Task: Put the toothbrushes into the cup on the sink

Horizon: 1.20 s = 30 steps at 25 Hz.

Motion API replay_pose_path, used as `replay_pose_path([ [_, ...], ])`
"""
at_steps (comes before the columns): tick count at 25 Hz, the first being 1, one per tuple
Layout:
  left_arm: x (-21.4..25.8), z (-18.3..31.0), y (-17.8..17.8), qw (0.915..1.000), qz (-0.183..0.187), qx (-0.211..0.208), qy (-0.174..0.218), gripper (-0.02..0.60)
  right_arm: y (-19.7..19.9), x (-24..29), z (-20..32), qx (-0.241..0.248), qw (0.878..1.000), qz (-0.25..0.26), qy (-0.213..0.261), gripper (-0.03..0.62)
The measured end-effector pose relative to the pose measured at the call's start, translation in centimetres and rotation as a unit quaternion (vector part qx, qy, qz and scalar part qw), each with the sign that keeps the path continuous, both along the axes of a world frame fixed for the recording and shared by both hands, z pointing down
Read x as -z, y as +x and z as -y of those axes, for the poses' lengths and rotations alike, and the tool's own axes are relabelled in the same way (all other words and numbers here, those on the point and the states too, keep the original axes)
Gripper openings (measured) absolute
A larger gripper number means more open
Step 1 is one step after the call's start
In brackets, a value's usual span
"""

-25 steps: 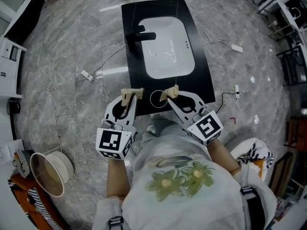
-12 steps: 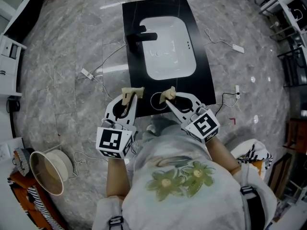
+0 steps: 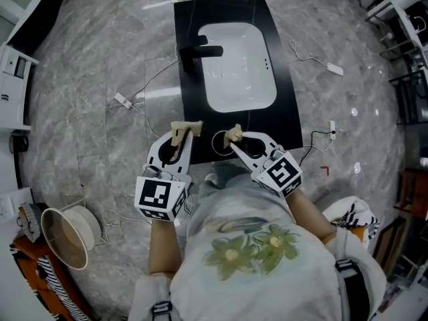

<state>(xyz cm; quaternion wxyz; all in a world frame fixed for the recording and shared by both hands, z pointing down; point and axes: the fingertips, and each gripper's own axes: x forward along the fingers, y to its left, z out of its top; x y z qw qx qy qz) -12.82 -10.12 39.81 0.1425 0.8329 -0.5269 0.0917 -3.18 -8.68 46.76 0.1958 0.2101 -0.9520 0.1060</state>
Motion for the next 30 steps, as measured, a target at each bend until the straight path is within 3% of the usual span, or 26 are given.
replay_pose_path([
  [17,-0.1,0.3,-0.6,1.0000,0.005,-0.003,-0.002,0.040,-0.5,-3.7,-0.4,0.012,0.999,-0.037,-0.018,0.064],
  [30,-0.2,0.7,-0.4,0.9999,0.009,-0.011,-0.008,0.040,-0.1,-7.4,-0.5,0.021,0.994,-0.100,-0.041,0.066],
])
